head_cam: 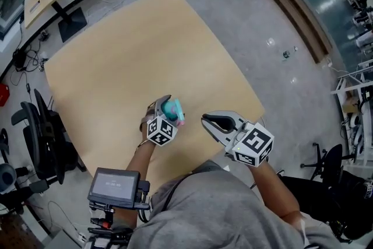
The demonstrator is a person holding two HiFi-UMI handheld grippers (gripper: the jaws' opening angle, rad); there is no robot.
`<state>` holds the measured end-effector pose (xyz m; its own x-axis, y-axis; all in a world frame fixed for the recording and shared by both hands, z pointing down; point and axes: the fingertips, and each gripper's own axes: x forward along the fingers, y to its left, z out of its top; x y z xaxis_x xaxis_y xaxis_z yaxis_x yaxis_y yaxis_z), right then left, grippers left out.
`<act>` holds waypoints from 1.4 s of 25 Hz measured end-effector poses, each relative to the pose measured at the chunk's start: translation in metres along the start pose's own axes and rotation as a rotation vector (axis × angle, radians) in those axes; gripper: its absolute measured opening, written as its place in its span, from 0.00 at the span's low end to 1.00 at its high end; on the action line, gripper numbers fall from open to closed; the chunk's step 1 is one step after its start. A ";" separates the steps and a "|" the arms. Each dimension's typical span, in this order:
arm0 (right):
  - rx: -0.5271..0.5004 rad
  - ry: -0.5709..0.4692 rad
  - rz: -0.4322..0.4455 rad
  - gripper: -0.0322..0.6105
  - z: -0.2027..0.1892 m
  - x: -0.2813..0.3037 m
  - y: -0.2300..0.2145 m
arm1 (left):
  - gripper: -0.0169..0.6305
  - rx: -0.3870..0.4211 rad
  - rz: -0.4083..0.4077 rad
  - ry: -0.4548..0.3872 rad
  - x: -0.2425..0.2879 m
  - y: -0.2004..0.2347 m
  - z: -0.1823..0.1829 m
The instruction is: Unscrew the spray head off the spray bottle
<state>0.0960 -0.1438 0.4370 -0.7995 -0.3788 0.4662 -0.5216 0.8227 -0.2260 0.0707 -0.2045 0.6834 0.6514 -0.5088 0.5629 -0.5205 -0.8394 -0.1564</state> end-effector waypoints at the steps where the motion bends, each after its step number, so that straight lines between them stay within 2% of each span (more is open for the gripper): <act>1: 0.015 0.000 -0.001 0.08 0.001 0.004 0.001 | 0.65 0.034 0.011 0.012 -0.009 -0.001 0.007; 2: 0.033 0.003 0.001 0.22 0.002 0.009 0.002 | 0.65 0.072 0.022 0.024 -0.019 -0.001 0.013; 3: 0.050 0.011 0.009 0.40 0.002 0.014 0.005 | 0.65 0.112 0.034 0.036 -0.028 -0.002 0.019; 4: 0.063 0.019 0.023 0.44 0.001 0.019 0.009 | 0.65 0.152 0.048 0.048 -0.037 -0.002 0.024; 8: 0.119 0.039 0.081 0.45 0.003 0.036 0.031 | 0.65 0.293 0.130 0.104 -0.063 0.004 0.038; 10: 0.154 0.092 0.059 0.45 -0.004 0.045 0.034 | 0.65 0.335 0.177 0.130 -0.073 0.010 0.045; 13: 0.150 0.191 -0.006 0.45 -0.023 0.054 0.031 | 0.65 0.352 0.218 0.136 -0.082 0.009 0.058; 16: 0.131 0.226 -0.056 0.44 -0.035 0.059 0.029 | 0.65 0.362 0.208 0.127 -0.087 -0.003 0.069; 17: 0.130 0.240 -0.066 0.41 -0.039 0.060 0.028 | 0.65 0.367 0.200 0.129 -0.088 -0.008 0.070; 18: 0.137 0.253 -0.075 0.32 -0.043 0.060 0.027 | 0.65 0.370 0.191 0.134 -0.090 -0.012 0.071; 19: 0.156 0.261 -0.080 0.30 -0.046 0.059 0.025 | 0.65 0.371 0.182 0.138 -0.091 -0.015 0.070; 22: 0.201 0.275 -0.066 0.27 -0.050 0.055 0.023 | 0.65 0.369 0.150 0.132 -0.095 -0.022 0.070; 24: 0.177 0.288 -0.049 0.27 -0.050 0.054 0.026 | 0.65 0.356 0.104 0.116 -0.097 -0.027 0.070; 27: 0.016 0.323 -0.011 0.26 -0.047 0.052 0.036 | 0.65 0.302 -0.032 0.063 -0.099 -0.042 0.070; 29: -0.177 0.358 0.052 0.26 -0.050 0.052 0.048 | 0.65 0.271 -0.148 0.018 -0.103 -0.055 0.068; 30: -0.327 0.376 0.106 0.26 -0.054 0.051 0.057 | 0.65 0.273 -0.203 -0.001 -0.106 -0.062 0.067; 33: -0.916 0.440 0.287 0.26 -0.070 0.041 0.077 | 0.65 0.310 -0.326 -0.031 -0.116 -0.083 0.064; 34: -1.046 0.466 0.319 0.26 -0.075 0.038 0.078 | 0.65 0.307 -0.347 -0.032 -0.118 -0.087 0.063; 35: -1.122 0.485 0.337 0.26 -0.079 0.037 0.077 | 0.65 0.295 -0.358 -0.031 -0.119 -0.089 0.062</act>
<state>0.0496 -0.0608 0.5042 -0.5281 -0.0834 0.8451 0.4136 0.8439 0.3418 0.0742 -0.0813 0.5803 0.7802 -0.1787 0.5994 -0.0835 -0.9795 -0.1832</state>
